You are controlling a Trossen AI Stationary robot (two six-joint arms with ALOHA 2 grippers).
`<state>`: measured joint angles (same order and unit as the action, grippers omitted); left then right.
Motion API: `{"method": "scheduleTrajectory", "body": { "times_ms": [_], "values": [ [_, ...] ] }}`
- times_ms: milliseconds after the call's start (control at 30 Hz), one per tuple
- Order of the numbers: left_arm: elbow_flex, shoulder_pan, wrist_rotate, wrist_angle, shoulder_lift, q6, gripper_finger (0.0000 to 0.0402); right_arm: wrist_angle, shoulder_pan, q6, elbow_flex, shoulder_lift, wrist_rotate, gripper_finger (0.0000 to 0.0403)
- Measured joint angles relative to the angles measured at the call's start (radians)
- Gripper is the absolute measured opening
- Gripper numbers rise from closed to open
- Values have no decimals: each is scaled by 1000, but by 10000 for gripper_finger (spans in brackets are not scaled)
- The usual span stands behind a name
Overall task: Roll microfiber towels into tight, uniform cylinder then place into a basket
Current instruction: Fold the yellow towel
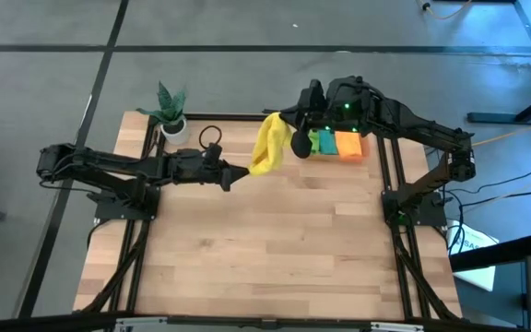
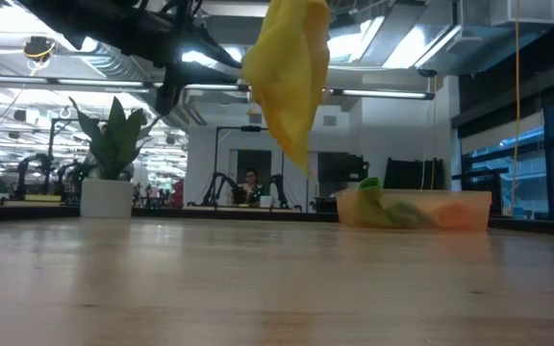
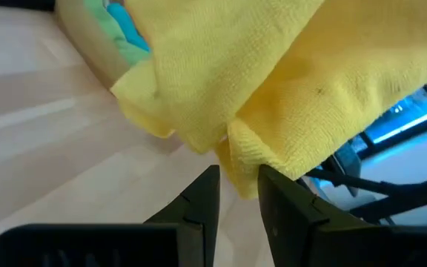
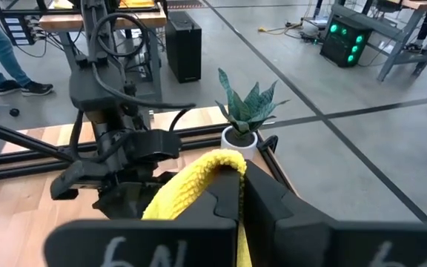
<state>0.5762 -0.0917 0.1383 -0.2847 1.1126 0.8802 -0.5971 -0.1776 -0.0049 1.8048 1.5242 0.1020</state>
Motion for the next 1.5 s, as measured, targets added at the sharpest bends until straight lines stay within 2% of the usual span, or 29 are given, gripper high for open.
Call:
{"method": "scheduleTrajectory", "body": {
  "times_ms": [133, 367, 467, 667, 867, 1000, 1200, 1367, 1500],
  "values": [
    [-2, 0, -32, -16, 24, -3, 83, 8, 0, 0, 0, 0, 0, 9],
    [-1, 9, -124, -186, 151, -103, 83, 11, 0, 0, 0, 0, 1, 9],
    [-1, 9, -113, -264, 197, -150, 83, 11, 0, 0, 0, 0, 1, 10],
    [-1, 8, -94, -269, 216, -190, 83, 10, 0, 4, 0, 0, 1, 10],
    [-1, 8, 2, -278, 216, -237, 83, 9, 0, 4, 0, 0, 1, 10],
    [-1, 9, 2, -306, 216, -265, 83, 9, 0, 4, 0, 0, 1, 10],
    [-1, 9, 6, -476, 215, -386, 83, 9, 0, 4, 0, 0, 1, 10],
    [0, 9, 1, -480, 215, -407, 82, 8, 0, 4, 0, 0, 1, 10],
    [0, 9, 0, -480, 215, -374, 50, 8, 0, 4, 0, 0, 1, 10]
  ]
}}
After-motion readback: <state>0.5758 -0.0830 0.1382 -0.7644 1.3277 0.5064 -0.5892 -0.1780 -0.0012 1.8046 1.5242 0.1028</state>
